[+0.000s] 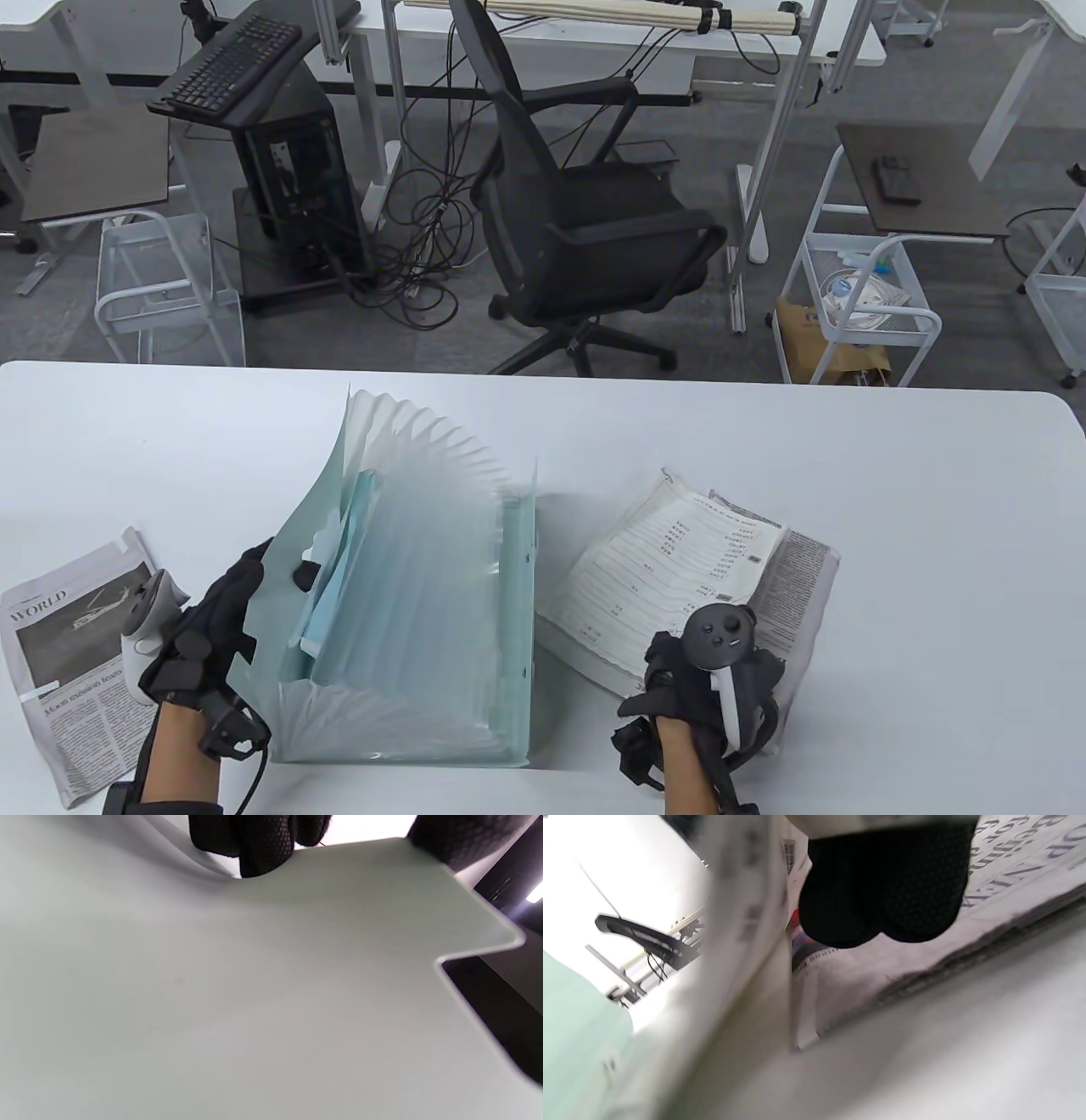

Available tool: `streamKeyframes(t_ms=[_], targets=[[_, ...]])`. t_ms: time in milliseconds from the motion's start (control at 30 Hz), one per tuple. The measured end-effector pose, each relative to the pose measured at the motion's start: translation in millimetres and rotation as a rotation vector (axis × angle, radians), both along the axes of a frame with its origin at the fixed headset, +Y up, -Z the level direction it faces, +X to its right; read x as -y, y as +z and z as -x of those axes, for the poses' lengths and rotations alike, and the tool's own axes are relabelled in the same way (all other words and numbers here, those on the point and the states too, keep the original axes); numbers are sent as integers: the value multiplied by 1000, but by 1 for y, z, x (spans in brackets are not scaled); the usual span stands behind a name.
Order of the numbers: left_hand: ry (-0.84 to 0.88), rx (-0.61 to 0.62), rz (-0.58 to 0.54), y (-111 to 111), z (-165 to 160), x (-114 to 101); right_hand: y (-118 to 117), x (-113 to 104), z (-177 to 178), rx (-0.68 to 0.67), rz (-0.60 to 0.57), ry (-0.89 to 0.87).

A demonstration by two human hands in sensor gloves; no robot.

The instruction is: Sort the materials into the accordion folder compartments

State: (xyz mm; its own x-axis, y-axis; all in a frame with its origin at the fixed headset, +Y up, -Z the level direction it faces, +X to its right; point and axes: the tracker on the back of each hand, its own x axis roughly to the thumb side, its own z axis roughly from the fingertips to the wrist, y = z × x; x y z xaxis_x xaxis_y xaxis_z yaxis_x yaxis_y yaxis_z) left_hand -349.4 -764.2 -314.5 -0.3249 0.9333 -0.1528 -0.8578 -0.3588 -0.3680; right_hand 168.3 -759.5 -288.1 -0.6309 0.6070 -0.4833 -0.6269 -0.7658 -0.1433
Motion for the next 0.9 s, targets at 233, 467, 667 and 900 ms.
streamKeyframes(t_ms=[233,467,667,900], targets=[[32,-8,5,2,2,1,7,-10,-17,28,-94,-185],[42,-11,5,2,4,0,14,-27,-32,34,-175,-299],[44,-2,9,2,4,-1,18,-51,-37,-8,-241,-391],[48,0,11,2,4,-1,19,-87,-35,-48,-288,-374]])
